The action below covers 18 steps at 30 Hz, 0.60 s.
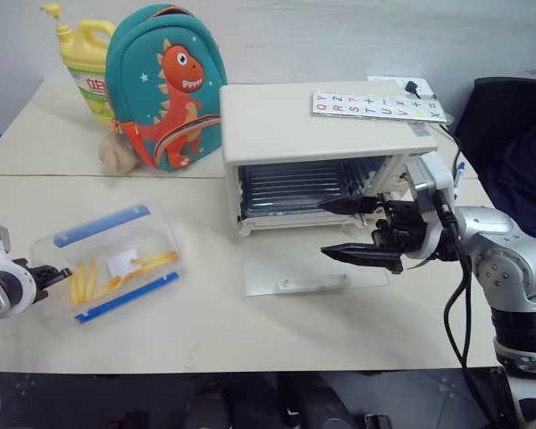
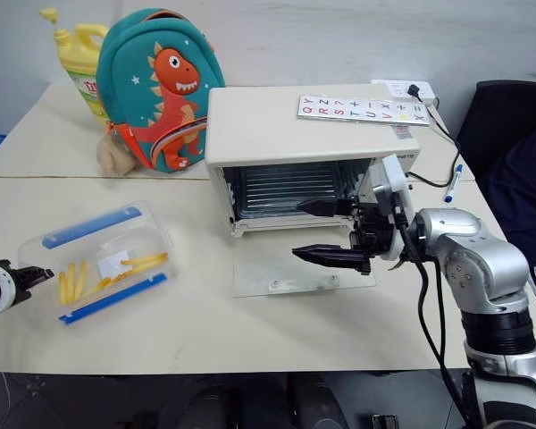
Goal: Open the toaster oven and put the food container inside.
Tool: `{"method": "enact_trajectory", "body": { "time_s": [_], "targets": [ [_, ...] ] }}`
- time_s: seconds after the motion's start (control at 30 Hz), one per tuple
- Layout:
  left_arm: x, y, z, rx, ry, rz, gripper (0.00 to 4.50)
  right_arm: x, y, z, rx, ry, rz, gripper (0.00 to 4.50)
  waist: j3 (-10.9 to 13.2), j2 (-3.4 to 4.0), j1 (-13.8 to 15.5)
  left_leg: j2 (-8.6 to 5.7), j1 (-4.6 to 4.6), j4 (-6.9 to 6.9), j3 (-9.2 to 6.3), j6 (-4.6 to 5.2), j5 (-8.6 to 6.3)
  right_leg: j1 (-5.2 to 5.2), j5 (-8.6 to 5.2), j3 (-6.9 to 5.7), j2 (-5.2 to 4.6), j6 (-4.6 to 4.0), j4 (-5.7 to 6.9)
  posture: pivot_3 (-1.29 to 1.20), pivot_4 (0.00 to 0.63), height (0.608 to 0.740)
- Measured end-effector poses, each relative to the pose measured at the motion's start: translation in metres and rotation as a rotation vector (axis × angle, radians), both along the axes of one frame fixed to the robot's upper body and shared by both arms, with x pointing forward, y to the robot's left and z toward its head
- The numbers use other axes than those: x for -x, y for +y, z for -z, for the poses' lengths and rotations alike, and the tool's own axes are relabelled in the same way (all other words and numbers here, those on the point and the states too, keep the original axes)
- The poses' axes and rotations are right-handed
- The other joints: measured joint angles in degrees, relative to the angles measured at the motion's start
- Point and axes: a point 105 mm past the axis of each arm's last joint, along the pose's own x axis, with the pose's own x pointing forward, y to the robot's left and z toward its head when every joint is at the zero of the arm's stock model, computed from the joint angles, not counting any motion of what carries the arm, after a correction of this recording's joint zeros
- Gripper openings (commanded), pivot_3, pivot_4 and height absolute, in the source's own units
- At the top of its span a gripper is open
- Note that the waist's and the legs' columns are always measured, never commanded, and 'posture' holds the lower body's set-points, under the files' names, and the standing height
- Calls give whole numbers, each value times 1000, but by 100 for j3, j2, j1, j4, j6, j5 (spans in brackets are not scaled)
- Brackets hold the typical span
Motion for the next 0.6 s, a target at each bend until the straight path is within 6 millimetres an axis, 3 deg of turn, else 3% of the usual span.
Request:
{"method": "enact_trajectory", "body": {
  "time_s": [0.1,0.17,0.2,0.37,0.6],
  "targets": [
    [-4,-17,-10,29,-22,164,22,-1,-11,6,12,6,67,4500,0,-2,14,-2,-1,-24,5,1,-1,-2,-9,2,-5,-15,-15,0,150,740],
    [-6,-32,-14,51,-29,269,22,-2,-18,11,23,3,128,4500,1,-3,-4,-1,-2,-35,6,-2,-3,-7,12,2,-7,29,-16,0,150,740],
    [-7,-43,-15,58,-27,334,22,-3,-23,13,27,5,163,4500,1,-4,-9,0,-3,-39,3,-6,-5,-9,36,1,-6,78,-16,0,150,740],
    [-15,-99,-24,95,-53,594,22,4,-45,19,42,0,298,4500,10,10,-18,2,-6,-48,-4,-13,-7,-16,33,0,-2,81,-14,0,150,740],
    [-37,-168,-25,152,-74,805,22,20,-55,17,39,-23,385,4500,19,16,-39,-1,0,-28,0,-10,-5,-2,45,15,4,101,-9,0,150,740]
  ]
}}
